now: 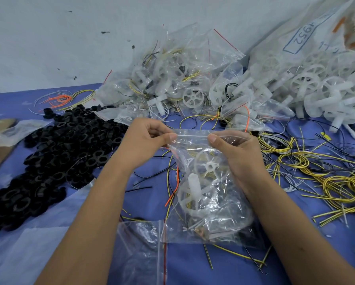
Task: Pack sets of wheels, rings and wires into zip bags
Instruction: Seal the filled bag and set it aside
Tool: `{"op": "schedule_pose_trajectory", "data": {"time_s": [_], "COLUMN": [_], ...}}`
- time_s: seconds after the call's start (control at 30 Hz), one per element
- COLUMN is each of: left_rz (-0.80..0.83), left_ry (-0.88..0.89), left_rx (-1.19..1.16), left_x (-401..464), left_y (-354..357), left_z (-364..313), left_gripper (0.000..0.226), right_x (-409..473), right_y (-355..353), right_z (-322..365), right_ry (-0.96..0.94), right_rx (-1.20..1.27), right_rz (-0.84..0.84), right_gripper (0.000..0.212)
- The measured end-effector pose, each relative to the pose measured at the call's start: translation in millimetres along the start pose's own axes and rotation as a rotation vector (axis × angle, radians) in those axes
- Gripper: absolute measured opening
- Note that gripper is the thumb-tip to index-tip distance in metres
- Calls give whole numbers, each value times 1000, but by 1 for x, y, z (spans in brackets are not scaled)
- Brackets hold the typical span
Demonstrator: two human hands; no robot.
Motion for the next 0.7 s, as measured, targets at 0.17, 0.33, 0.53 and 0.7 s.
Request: {"op": "schedule_pose_trajectory", "data": {"time_s": [0.17,0.33,0.53,0.7], "left_rz": [-28,-135,-189,-106], "left_ry": [30,86,68,-106], "left_rx": [13,-120,-261,-235], "left_x": [0,3,5,-1], "left_y": [-2,-5,-1,9], "left_z": [1,3,5,6], "left_gripper": [9,16,15,19], "right_x": [1,2,-9,-8], "right_y": [1,-3,1,2], "right_z": [0,4,13,14], "right_ry": [7,-49,-206,-161], "right_rx": [-9,-159,-556,-520], "right_rz": [12,124,511,465], "right_gripper": [3,18,35,9]}}
Point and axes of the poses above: each hand's wrist, its own x-axis towards the middle knuckle, its own y-axis out of the palm, z = x × y, the point moved 3 cm from there along x, towards the middle knuckle, and after that the axes turned 12 degrees about -x, right-handed, at the moved point
